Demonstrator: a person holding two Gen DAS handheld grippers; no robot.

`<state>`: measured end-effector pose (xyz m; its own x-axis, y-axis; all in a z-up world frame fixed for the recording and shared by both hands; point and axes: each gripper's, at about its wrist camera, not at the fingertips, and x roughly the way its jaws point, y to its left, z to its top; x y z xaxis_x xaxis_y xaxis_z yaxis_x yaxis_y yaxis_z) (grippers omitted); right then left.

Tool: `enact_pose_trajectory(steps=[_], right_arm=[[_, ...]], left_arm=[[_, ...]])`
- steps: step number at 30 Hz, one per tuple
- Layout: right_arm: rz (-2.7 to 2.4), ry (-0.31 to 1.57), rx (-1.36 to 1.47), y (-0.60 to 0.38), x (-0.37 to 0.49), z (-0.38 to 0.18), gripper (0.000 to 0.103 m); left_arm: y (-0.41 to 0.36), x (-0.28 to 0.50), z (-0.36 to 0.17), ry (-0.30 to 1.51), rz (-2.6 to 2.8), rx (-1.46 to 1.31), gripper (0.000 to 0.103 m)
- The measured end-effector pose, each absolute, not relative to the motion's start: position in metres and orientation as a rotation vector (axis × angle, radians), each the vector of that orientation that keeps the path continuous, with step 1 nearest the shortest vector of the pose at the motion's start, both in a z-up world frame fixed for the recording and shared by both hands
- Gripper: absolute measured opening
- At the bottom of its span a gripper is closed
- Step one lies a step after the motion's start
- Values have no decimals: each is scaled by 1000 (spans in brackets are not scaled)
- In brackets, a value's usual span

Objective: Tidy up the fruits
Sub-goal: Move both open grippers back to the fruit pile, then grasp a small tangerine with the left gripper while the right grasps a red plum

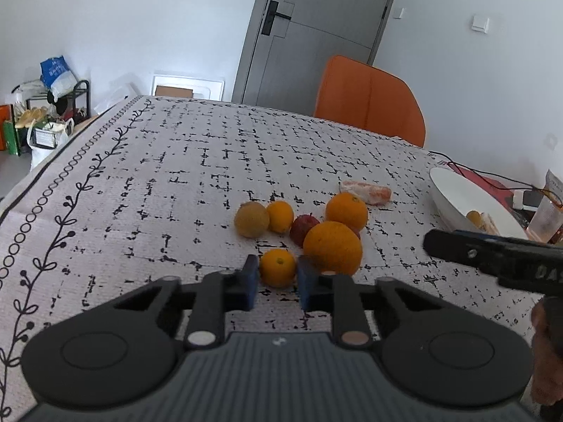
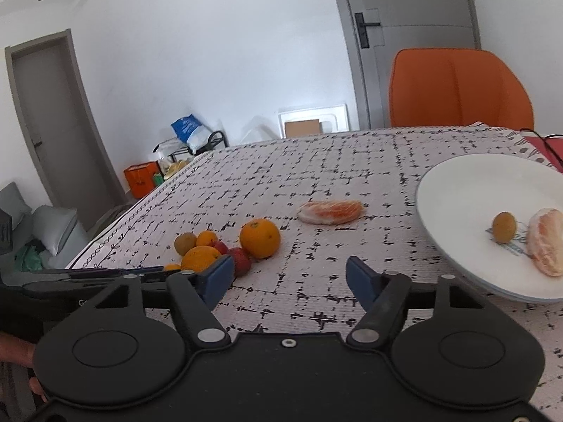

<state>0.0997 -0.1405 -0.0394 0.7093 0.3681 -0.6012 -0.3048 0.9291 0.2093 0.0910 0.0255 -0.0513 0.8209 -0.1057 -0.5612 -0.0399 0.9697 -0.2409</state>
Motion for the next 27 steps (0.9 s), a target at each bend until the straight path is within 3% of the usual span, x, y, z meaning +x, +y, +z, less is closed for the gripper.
enact_pose_trajectory(steps=[8,23,27], right_arm=[[412,750,93,-122,114,-51,48],[454,788,70,-94,134,-62,37],[470,788,81,-93,137,-64,20]], left_arm=[[38,86,-46,584,-26,-260,21],[66,82,-41,559,31,-291,21],[67,80,-40,556,30,-292,21]])
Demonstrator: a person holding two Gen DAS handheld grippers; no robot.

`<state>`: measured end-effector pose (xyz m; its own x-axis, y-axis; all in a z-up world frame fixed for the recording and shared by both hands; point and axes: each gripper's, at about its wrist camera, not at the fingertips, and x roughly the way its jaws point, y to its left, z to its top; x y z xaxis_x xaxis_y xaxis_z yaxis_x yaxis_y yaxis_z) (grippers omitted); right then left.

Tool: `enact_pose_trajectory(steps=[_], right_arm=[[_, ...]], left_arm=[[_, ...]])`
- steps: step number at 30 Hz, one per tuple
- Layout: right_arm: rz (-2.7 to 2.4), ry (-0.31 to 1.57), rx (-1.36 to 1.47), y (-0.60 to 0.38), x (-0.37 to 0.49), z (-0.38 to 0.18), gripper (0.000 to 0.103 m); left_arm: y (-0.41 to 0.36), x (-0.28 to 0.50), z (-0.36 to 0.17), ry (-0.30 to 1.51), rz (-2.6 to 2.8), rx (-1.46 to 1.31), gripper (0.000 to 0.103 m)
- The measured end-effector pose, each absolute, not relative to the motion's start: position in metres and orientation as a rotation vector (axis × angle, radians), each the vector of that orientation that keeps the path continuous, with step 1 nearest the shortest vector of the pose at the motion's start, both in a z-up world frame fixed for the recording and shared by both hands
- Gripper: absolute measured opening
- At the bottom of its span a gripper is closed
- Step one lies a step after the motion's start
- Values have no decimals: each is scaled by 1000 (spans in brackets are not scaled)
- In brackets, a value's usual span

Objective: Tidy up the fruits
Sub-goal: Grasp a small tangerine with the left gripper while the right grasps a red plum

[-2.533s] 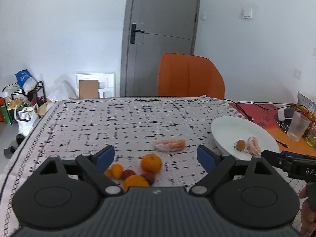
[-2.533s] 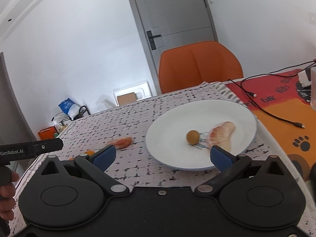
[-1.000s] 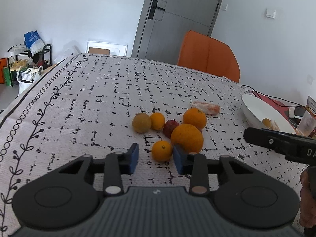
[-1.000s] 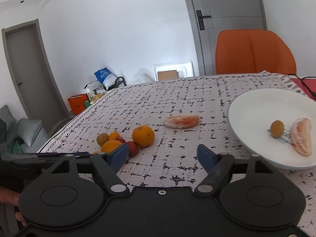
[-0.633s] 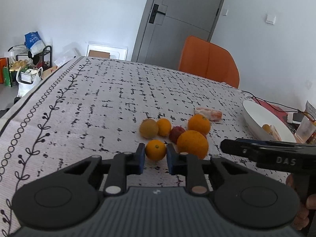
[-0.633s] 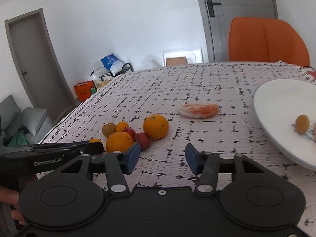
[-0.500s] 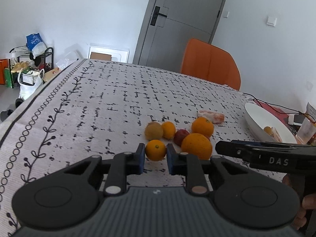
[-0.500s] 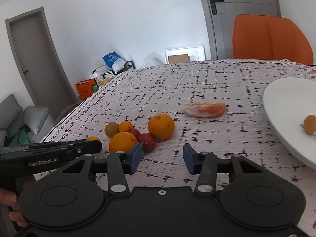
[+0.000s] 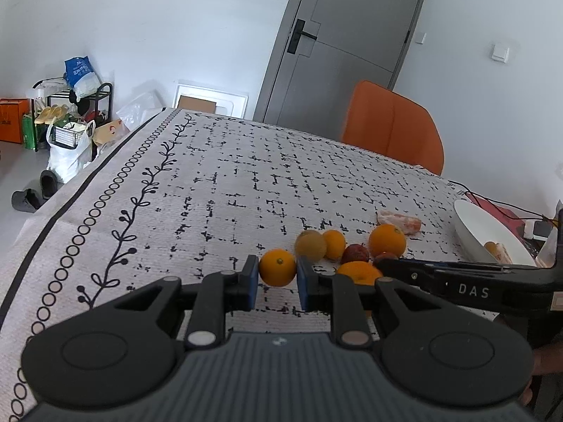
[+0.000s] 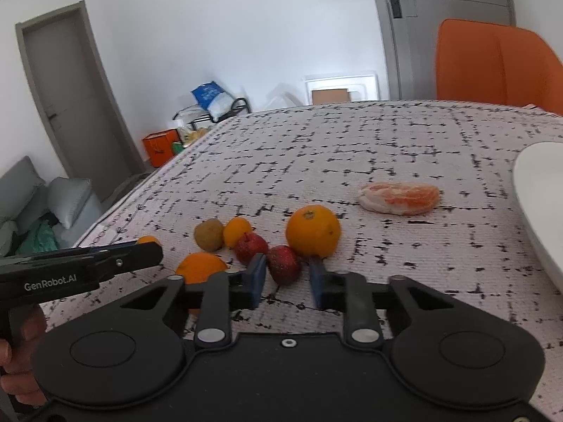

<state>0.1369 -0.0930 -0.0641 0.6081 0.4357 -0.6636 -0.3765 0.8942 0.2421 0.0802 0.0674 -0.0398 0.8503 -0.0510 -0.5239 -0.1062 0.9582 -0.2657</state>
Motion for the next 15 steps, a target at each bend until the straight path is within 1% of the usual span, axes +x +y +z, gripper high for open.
enact_pose_trajectory(steps=[15], right_arm=[[392,724,124,-132,117,-43,20]], left_arm=[[40,82,-27,537,-15,-246,21]])
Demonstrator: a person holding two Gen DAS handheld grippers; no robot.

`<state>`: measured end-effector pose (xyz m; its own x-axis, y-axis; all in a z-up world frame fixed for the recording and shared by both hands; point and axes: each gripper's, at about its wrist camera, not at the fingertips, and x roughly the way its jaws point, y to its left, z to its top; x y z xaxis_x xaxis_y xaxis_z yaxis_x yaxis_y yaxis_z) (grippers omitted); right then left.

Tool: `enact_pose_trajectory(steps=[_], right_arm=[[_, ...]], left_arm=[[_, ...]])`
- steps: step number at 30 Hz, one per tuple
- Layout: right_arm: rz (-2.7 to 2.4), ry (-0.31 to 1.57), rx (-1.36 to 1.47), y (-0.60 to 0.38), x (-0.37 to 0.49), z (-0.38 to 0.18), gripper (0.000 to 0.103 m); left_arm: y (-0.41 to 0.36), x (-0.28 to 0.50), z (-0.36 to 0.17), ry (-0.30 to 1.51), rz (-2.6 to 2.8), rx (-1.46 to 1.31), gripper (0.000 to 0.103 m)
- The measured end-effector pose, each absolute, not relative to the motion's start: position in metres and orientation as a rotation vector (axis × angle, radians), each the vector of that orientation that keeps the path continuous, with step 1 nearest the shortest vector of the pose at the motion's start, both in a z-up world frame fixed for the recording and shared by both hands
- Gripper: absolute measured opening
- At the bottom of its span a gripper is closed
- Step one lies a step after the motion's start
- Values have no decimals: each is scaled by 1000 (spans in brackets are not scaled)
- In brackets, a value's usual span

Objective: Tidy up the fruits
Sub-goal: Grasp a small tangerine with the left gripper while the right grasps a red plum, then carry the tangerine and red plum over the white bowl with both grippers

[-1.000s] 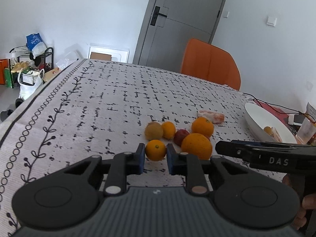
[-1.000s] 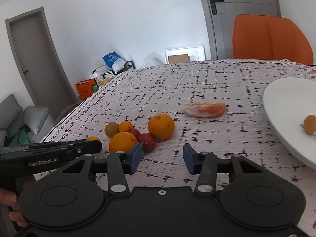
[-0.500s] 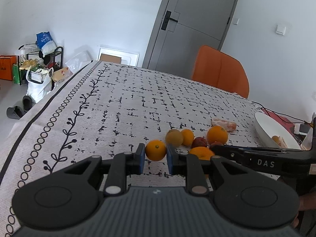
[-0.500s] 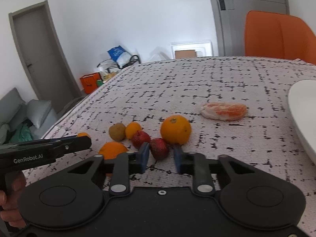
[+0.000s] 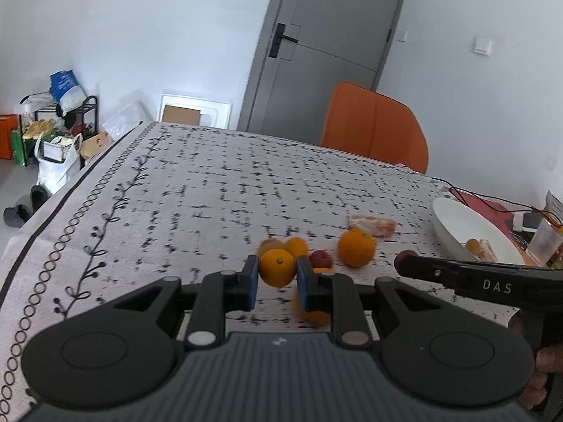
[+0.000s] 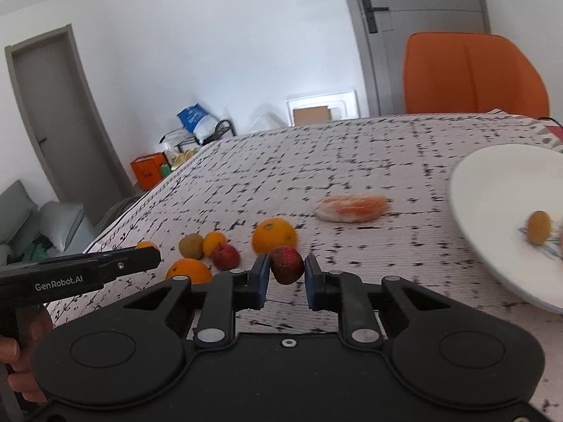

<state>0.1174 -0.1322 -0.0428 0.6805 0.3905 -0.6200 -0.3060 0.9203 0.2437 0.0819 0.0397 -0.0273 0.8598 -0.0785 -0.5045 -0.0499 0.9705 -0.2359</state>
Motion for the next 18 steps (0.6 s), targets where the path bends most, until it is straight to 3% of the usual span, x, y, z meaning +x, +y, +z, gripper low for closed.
enact_pose_trajectory(steps=[18], right_arm=[[256,612,195,-200,92,-19,20]], left_arm=[[-27,93,-5,515,-141,-152,21]])
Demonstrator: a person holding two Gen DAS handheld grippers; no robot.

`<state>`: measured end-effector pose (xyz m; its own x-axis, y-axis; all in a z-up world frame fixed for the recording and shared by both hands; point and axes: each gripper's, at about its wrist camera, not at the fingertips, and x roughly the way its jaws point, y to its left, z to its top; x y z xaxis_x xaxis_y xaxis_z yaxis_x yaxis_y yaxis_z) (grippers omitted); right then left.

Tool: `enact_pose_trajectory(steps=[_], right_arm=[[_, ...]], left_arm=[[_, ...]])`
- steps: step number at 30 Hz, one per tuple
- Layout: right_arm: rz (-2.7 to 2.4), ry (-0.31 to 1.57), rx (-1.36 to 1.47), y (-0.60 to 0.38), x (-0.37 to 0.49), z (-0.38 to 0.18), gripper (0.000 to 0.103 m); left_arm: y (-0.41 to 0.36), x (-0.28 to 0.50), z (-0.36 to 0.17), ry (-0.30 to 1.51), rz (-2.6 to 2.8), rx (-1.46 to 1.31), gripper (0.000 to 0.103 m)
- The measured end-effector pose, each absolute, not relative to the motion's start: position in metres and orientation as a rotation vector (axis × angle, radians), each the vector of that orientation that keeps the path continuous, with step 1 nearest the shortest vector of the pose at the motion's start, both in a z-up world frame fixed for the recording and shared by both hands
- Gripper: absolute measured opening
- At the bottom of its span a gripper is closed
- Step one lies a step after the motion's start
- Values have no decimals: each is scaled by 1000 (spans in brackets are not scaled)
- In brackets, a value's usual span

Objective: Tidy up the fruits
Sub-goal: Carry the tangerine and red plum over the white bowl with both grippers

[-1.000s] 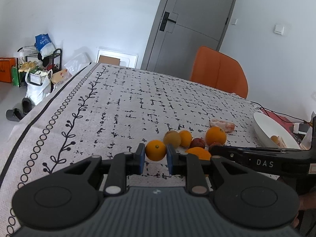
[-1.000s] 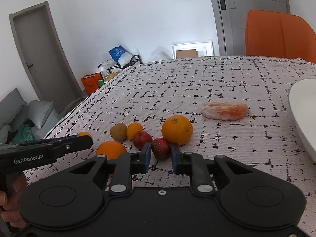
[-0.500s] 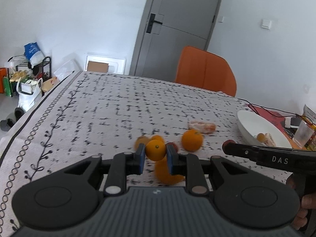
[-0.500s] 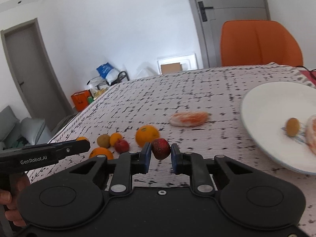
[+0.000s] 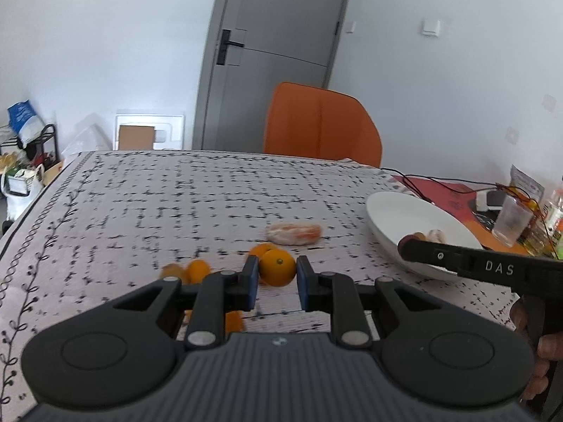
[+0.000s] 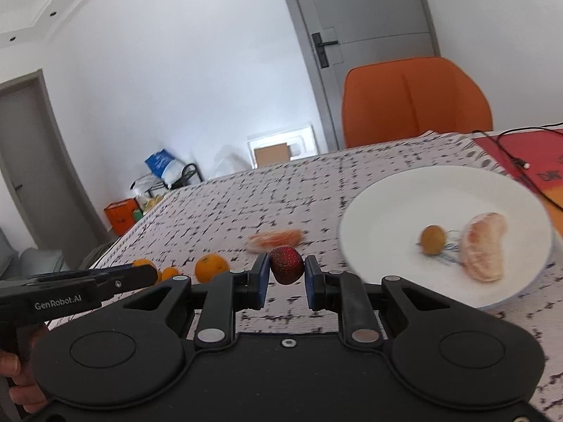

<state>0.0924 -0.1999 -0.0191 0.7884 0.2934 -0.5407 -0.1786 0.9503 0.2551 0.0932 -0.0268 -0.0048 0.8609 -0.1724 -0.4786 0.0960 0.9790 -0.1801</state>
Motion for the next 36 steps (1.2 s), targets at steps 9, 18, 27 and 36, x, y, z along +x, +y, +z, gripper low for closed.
enact_pose_trajectory(steps=[9,18,27,36], right_arm=[[200,593,224,-235,86,-19,20],[153,583,262,-263,79,-24,20],[114,581,276,-283,74,-30,20],[99,586,293,-296,77,-33,29]], left_arm=[[-59,101,2,505,-183,-111,21],[-86,109,6,501,-218,-67,21],[-110,121,5,506,-249,-48,21],[-128,135,0,518,-284,-35,21]])
